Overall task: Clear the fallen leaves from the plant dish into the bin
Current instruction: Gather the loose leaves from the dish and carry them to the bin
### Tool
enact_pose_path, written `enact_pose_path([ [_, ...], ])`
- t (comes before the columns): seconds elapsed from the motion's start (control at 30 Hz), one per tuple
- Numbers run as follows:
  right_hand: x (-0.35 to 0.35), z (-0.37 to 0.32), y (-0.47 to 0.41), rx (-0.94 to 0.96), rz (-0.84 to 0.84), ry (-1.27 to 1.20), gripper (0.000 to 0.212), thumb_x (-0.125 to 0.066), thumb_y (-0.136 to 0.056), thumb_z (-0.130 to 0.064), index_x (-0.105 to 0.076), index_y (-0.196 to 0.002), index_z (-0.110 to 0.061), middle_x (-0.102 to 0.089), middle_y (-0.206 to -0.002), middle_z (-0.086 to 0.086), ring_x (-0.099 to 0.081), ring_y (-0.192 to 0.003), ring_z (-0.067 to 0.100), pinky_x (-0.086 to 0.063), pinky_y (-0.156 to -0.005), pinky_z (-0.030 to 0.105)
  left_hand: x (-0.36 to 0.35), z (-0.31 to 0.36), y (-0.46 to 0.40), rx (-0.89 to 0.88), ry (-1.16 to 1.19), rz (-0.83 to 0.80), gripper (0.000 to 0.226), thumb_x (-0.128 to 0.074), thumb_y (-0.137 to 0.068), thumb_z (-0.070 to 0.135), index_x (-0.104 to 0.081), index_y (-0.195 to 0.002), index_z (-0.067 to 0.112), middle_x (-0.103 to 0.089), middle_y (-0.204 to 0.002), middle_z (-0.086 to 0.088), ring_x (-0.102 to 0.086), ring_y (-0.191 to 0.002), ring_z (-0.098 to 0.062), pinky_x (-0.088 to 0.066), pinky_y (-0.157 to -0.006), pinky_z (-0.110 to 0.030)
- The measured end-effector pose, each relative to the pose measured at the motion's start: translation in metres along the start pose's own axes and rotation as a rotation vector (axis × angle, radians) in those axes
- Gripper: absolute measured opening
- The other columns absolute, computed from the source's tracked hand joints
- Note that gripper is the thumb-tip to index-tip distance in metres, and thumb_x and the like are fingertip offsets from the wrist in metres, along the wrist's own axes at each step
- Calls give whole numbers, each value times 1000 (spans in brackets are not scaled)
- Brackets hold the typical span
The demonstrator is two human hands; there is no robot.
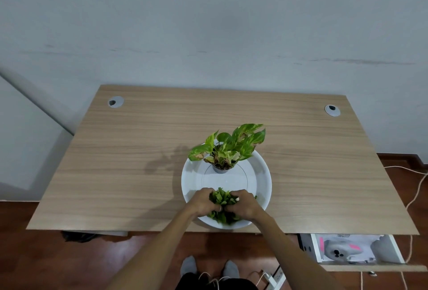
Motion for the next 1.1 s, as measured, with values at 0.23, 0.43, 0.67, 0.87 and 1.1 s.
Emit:
enact_pose_path([
  [0.23,9,8,-1,-5,-10,-127,17,-79,-72,-12,-74,-71,-28,-72,-76,2,-64,-73,13,-56,-76,31,-5,6,3,-17,153,72,14,-81,-71,10,-69,-75,15,-63,-64,4,-59,-59,-7,-45,-51,-15],
  [0.43,30,-1,-1,22,7,-202,14,-76,-74,-4,-80,-86,-9,-76,-88,16,-68,-77,17,-58,-80,35,8,23,4,-49,255,119,14,-84,-67,7,-72,-74,10,-67,-70,-8,-67,-68,-19,-55,-58,-26],
  [0.67,62,-26,-6,63,-48,-166,10,-75,-78,-9,-79,-88,-7,-76,-83,12,-68,-72,16,-59,-72,31,27,48,11,-77,334,164,17,-81,-71,4,-75,-85,-2,-74,-87,-21,-74,-80,-27,-60,-70,-32],
  [0.87,58,-28,0,23,-64,-235,14,-74,-79,-4,-78,-92,-5,-73,-75,7,-66,-63,11,-54,-63,22,24,44,17,-46,389,226,13,-80,-72,3,-77,-84,1,-75,-84,-18,-73,-78,-27,-61,-70,-31],
  [1.1,55,-23,-2,1,-70,-201,17,-73,-79,-4,-78,-95,-1,-67,-65,2,-58,-51,5,-48,-54,18,7,36,22,23,527,258,8,-78,-73,1,-76,-81,2,-74,-75,-12,-71,-74,-22,-60,-71,-30],
])
Point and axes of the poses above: each hand's wrist, its own y-axis away from the middle knuckle, its own x-axis out of the back of the hand, z = x × y, the point moved 4 cm from there along -y, towards the middle knuckle
